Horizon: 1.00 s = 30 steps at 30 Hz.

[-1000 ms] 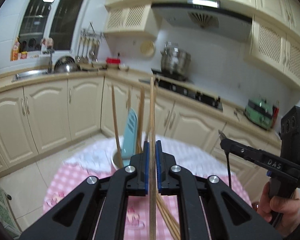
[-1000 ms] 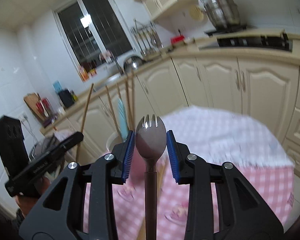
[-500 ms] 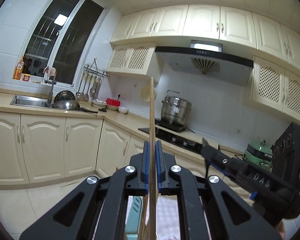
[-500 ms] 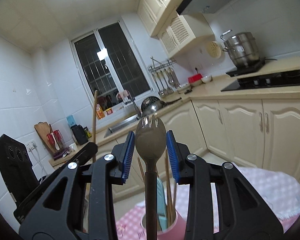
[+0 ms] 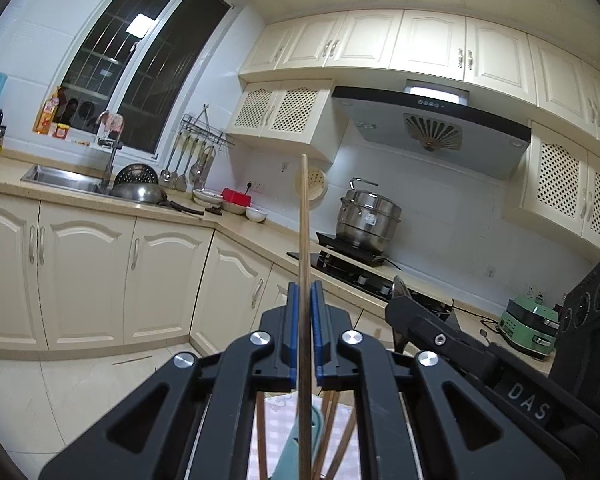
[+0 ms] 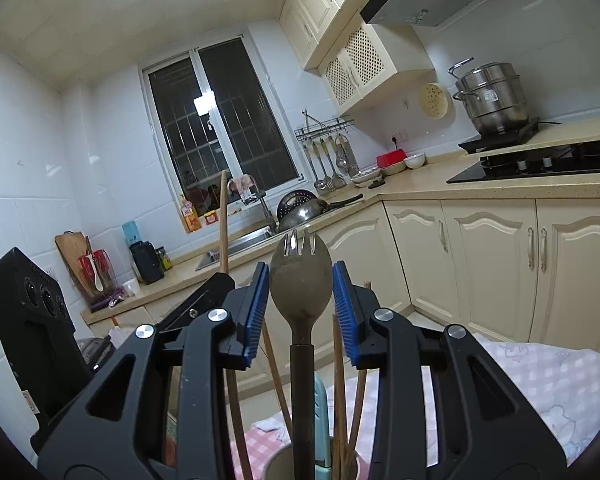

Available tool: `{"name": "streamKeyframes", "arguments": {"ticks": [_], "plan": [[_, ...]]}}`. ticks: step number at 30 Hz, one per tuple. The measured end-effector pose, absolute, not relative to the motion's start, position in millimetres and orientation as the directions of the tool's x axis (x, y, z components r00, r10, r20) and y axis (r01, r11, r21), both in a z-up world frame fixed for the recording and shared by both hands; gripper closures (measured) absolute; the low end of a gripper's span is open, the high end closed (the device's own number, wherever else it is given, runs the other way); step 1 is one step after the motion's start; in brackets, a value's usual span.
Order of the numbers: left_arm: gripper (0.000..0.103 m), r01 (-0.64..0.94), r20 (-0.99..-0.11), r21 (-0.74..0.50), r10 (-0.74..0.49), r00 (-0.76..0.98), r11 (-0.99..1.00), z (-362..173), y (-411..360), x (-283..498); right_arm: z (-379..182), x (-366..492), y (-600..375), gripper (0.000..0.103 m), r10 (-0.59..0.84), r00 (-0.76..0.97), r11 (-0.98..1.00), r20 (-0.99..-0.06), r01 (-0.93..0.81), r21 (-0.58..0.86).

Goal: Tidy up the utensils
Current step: 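Lower the chopstick and the spork into the pink cup, then open both tools to release the chopstick and spork in the cup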

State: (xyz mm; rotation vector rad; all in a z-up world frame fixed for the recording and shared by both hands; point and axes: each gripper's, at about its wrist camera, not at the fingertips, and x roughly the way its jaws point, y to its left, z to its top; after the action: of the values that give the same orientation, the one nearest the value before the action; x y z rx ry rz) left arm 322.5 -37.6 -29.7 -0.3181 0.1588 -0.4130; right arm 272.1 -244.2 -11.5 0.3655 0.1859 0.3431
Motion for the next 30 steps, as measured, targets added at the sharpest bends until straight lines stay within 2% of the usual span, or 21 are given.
{"name": "streamKeyframes", "arguments": {"ticks": [8, 12, 13, 14, 15, 17, 19, 20, 22, 25, 30], "plan": [[0.097, 0.352, -0.102, -0.34, -0.406, 0.908, 0.872, -49, -38, 333, -27, 275, -239, 0.071, 0.342, 0.93, 0.892, -0.138, -0.275, 0.359], [0.097, 0.343, -0.128, -0.337, -0.404, 0.906, 0.877, -62, -39, 333, -39, 276, -236, 0.069, 0.345, 0.921, 0.897, -0.18, -0.267, 0.352], [0.097, 0.342, -0.135, -0.333, -0.403, 0.905, 0.879, -64, -40, 332, -41, 276, -236, 0.068, 0.347, 0.918, 0.897, -0.192, -0.265, 0.353], [0.096, 0.338, -0.142, -0.328, -0.4, 0.905, 0.882, -66, -40, 331, -43, 275, -238, 0.054, 0.351, 0.914, 0.894, -0.206, -0.262, 0.363], [0.094, 0.341, -0.151, -0.327, -0.405, 0.902, 0.881, -67, -40, 329, -45, 273, -241, 0.049, 0.346, 0.914, 0.893, -0.212, -0.252, 0.373], [0.08, 0.343, -0.155, -0.313, -0.404, 0.901, 0.885, -66, -39, 322, -44, 267, -249, 0.039, 0.33, 0.92, 0.894, -0.213, -0.232, 0.383], [0.052, 0.343, -0.152, -0.297, -0.399, 0.904, 0.891, -62, -37, 314, -41, 261, -257, 0.031, 0.32, 0.923, 0.893, -0.214, -0.218, 0.394], [0.047, 0.343, -0.151, -0.294, -0.398, 0.905, 0.892, -60, -36, 311, -39, 258, -261, 0.028, 0.312, 0.926, 0.894, -0.214, -0.21, 0.396], [0.026, 0.336, -0.152, -0.283, -0.388, 0.909, 0.898, -53, -33, 303, -35, 252, -269, 0.022, 0.296, 0.931, 0.895, -0.213, -0.193, 0.401], [0.013, 0.32, -0.159, -0.268, -0.369, 0.916, 0.909, -43, -27, 290, -28, 244, -286, 0.009, 0.289, 0.93, 0.888, -0.229, -0.171, 0.427], [0.009, 0.28, -0.225, -0.209, -0.324, 0.919, 0.937, -31, -27, 270, -24, 239, -300, 0.008, 0.301, 0.9, 0.89, -0.317, -0.145, 0.433]]}}
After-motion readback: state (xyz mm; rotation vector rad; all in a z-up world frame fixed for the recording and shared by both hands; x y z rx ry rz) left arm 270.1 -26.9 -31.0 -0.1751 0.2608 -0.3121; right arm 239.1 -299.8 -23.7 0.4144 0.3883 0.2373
